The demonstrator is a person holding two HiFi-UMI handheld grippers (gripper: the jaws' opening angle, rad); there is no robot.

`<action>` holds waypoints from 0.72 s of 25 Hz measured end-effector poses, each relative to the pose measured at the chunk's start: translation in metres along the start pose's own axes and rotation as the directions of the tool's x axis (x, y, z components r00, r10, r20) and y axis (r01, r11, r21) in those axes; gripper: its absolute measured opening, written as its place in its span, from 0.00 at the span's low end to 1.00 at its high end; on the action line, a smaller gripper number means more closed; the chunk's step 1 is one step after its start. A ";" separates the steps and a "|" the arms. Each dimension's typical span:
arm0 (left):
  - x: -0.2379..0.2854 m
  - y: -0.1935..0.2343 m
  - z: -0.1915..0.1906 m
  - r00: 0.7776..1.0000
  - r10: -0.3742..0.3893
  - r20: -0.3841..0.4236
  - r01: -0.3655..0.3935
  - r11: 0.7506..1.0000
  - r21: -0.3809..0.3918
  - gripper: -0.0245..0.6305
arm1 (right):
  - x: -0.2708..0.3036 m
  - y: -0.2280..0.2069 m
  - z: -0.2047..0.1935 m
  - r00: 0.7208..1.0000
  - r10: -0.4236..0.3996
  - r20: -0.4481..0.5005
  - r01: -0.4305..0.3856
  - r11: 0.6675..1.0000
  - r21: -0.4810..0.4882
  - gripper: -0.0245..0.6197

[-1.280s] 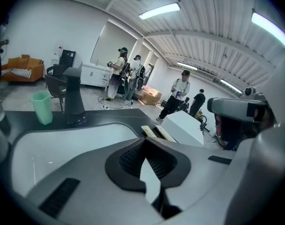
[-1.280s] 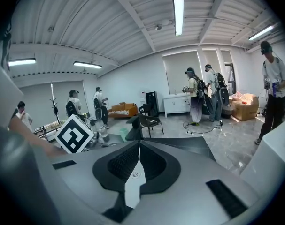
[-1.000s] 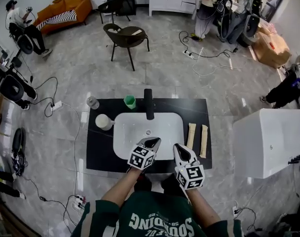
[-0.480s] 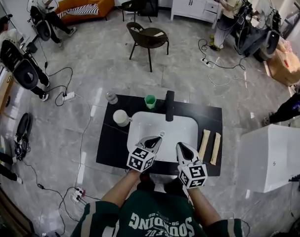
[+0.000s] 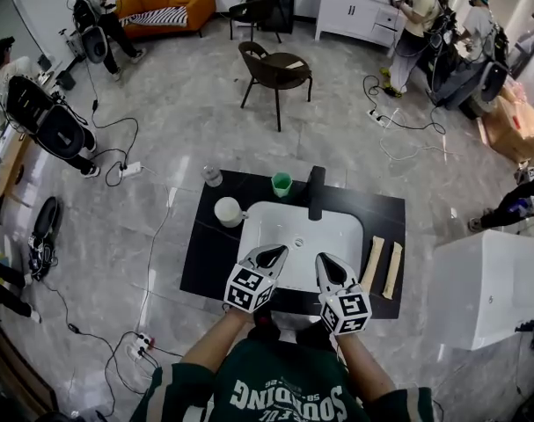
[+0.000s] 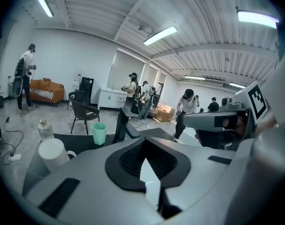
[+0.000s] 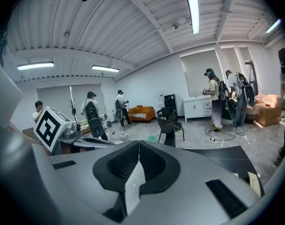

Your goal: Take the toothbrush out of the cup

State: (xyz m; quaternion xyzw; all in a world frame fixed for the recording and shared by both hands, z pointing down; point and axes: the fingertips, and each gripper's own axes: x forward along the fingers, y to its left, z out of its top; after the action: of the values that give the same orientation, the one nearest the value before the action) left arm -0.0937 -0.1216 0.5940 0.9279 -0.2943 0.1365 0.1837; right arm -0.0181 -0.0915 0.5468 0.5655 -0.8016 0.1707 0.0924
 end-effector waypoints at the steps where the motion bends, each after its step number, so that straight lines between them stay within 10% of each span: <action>1: -0.001 0.002 0.000 1.000 0.002 0.001 -0.002 1.000 0.000 0.05 | 0.001 0.001 0.000 1.000 0.002 0.001 -0.002 1.000 0.001 0.10; 18: -0.010 0.015 0.001 1.000 -0.004 0.006 0.004 1.000 -0.012 0.05 | 0.009 0.013 0.001 1.000 -0.001 -0.010 0.001 1.000 -0.013 0.10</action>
State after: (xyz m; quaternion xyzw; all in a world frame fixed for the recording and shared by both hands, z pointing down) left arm -0.1106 -0.1283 0.5938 0.9277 -0.2938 0.1317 0.1888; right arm -0.0333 -0.0960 0.5470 0.5644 -0.8019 0.1682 0.1003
